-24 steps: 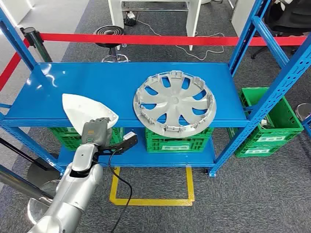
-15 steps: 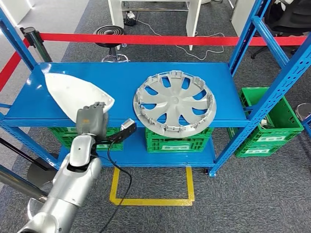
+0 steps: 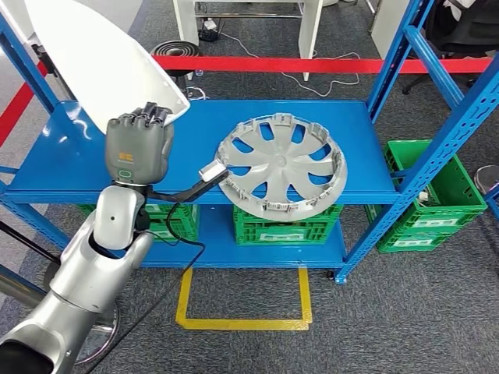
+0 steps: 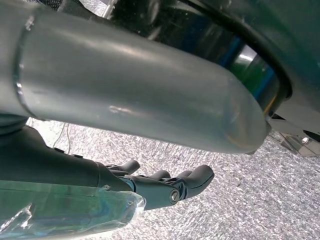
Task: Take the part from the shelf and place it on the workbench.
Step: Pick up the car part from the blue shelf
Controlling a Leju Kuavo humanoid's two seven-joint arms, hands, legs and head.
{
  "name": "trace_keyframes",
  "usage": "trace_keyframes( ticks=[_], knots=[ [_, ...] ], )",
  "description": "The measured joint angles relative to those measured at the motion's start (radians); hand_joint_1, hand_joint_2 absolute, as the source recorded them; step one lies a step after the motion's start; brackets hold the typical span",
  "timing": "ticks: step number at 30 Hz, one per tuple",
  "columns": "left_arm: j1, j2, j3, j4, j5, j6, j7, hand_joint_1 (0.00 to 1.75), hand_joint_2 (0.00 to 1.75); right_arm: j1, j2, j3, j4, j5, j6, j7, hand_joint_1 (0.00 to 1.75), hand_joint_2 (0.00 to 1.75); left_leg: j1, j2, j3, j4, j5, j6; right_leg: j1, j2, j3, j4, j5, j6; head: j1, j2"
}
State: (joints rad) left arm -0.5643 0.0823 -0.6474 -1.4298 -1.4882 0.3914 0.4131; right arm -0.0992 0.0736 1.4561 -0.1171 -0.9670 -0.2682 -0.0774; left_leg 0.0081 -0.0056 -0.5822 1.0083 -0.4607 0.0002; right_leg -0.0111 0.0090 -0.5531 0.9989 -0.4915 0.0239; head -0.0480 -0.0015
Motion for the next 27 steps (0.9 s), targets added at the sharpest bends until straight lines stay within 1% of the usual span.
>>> trace_keyframes(
  ticks=[5,7,9,12,14,16,20,23,27],
  knots=[
    [-0.003,0.015,-0.018,-0.019,0.000,0.000,0.000,1.75,1.75,0.000,0.000,0.000,-0.003,0.000,0.000,0.000,0.00,0.00,0.000,0.000,0.000,0.000,0.000,0.000,0.000,0.000,0.000,0.000,0.000,0.000,0.000,0.000],
    [-0.001,0.015,-0.020,-0.022,0.000,-0.001,-0.020,1.75,1.75,0.000,0.000,0.000,-0.003,-0.002,0.001,-0.001,0.00,0.00,0.000,0.000,0.000,0.000,0.000,0.000,0.000,0.000,0.000,0.000,0.000,0.000,0.000,0.000],
    [0.012,-0.004,-0.003,-0.022,0.000,-0.010,-0.090,1.75,1.75,0.000,0.000,0.000,-0.003,-0.003,0.002,-0.003,0.00,0.00,0.000,0.000,0.000,0.000,0.000,0.000,0.000,0.000,0.000,0.000,0.000,0.000,0.000,0.000],
    [0.053,-0.059,0.060,-0.022,0.002,-0.051,-0.234,1.75,1.75,-0.001,0.000,0.000,-0.003,-0.004,0.004,-0.006,0.00,0.00,0.000,0.000,0.000,0.000,0.000,0.000,0.000,0.000,0.000,0.000,0.000,0.000,0.000,0.000],
    [0.079,-0.092,0.098,-0.022,0.002,-0.071,-0.282,1.75,1.75,0.000,0.000,0.000,-0.003,-0.004,0.004,-0.006,0.00,0.00,-0.001,0.001,0.000,0.000,0.000,0.000,-0.001,0.001,0.000,0.000,0.000,0.000,0.000,0.000],
    [0.094,-0.114,0.127,-0.022,0.002,-0.075,-0.294,1.75,1.75,0.001,0.000,0.000,-0.003,-0.004,0.004,-0.006,0.00,0.00,-0.001,0.001,0.000,0.000,0.000,0.000,-0.001,0.001,-0.001,0.000,0.000,0.000,0.000,0.000],
    [0.115,-0.141,0.165,-0.022,0.002,-0.074,-0.310,1.75,1.75,0.000,0.001,0.001,-0.003,0.001,0.004,-0.006,0.00,0.00,-0.001,0.001,0.000,0.000,0.000,0.000,-0.001,0.001,0.000,0.000,0.000,0.000,0.000,0.000],
    [0.134,-0.147,0.188,-0.022,0.004,-0.076,-0.325,1.75,1.75,0.000,0.004,0.001,-0.004,0.012,0.004,-0.003,0.00,0.00,-0.002,0.001,0.000,0.001,-0.001,0.001,-0.002,0.001,0.000,-0.001,0.000,0.001,0.000,0.000],
    [0.151,-0.143,0.217,-0.022,0.006,-0.088,-0.342,1.75,1.75,-0.001,0.008,0.001,-0.005,0.015,0.005,-0.001,0.00,0.00,-0.004,0.001,0.000,0.002,-0.002,0.002,-0.004,0.000,0.000,-0.001,0.001,0.002,0.000,0.000]
  ],
)
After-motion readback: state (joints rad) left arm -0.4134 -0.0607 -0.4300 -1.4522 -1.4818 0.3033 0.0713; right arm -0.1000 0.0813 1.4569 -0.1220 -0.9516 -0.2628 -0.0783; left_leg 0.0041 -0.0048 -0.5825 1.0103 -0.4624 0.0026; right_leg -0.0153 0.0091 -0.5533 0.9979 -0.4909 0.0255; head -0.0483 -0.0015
